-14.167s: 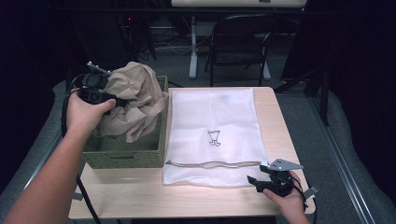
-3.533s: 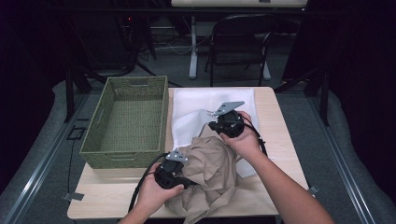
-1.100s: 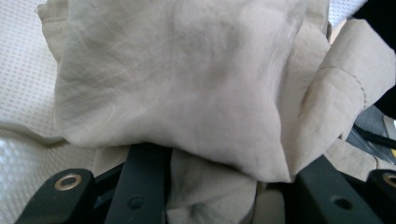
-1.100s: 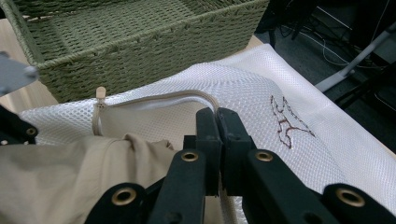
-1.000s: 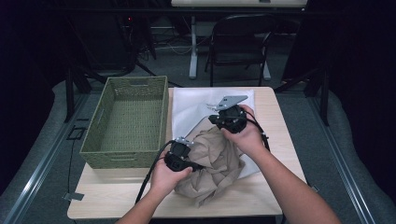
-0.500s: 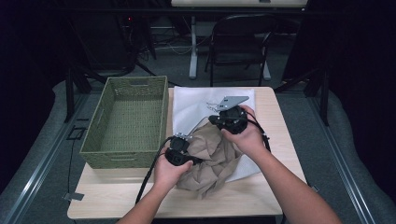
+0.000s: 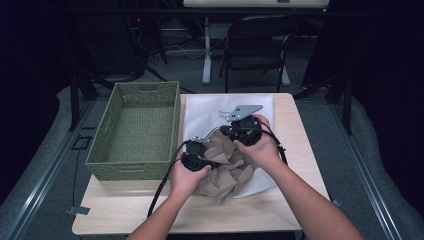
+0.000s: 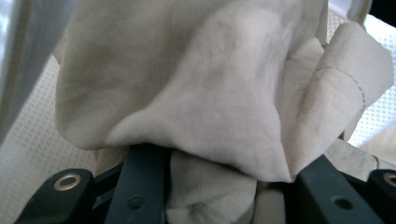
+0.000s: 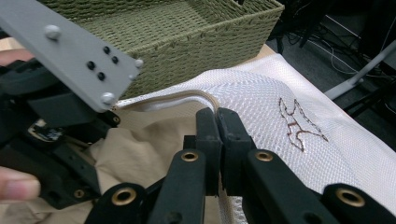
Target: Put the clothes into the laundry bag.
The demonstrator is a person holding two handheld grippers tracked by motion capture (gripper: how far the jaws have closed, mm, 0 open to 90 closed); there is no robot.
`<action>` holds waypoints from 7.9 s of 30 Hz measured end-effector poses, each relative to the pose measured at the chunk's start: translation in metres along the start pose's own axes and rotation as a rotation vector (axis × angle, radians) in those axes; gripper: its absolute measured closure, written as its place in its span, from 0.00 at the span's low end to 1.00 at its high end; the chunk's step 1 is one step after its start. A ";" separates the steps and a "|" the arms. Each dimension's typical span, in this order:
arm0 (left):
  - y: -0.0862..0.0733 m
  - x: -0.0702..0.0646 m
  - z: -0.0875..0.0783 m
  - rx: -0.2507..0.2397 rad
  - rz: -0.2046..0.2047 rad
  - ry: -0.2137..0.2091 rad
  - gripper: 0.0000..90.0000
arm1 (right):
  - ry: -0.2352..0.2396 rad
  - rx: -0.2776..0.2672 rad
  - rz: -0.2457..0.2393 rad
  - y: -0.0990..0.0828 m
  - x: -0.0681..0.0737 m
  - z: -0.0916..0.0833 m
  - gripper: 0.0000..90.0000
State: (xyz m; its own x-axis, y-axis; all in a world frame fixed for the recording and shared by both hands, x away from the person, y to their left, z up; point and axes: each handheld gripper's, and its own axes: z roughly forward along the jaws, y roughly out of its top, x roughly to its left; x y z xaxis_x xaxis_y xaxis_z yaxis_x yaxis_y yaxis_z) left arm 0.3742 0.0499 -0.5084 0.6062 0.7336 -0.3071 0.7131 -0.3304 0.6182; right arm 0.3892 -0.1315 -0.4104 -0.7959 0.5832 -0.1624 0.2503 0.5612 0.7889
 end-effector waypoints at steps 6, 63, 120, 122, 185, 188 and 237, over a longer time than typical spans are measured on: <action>0.003 -0.002 0.007 -0.025 0.014 0.027 0.73 | 0.003 0.003 0.006 -0.002 0.000 0.001 0.98; -0.048 -0.025 -0.071 -0.236 0.161 0.029 0.46 | -0.005 0.008 0.032 -0.015 -0.003 0.008 0.98; -0.039 0.002 0.022 -0.123 0.060 0.085 0.97 | 0.030 0.006 0.014 -0.017 0.010 0.011 0.98; -0.035 0.005 0.024 -0.126 0.052 0.091 0.96 | 0.030 0.000 0.018 -0.017 0.010 0.012 0.98; -0.052 -0.038 0.058 -0.092 0.119 0.054 0.75 | 0.033 0.005 0.024 -0.022 0.009 0.011 0.98; -0.052 -0.035 0.059 -0.079 0.111 0.060 0.88 | 0.033 0.004 0.023 -0.022 0.009 0.011 0.98; -0.040 -0.013 0.027 -0.136 0.104 0.069 0.80 | 0.031 0.008 0.026 -0.023 0.008 0.011 0.98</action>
State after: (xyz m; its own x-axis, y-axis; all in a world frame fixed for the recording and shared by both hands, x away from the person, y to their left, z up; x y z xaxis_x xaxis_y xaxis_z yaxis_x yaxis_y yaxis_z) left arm 0.3476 0.0376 -0.5483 0.6451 0.7403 -0.1892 0.5911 -0.3266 0.7375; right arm 0.3830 -0.1333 -0.4362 -0.8056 0.5794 -0.1234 0.2754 0.5507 0.7879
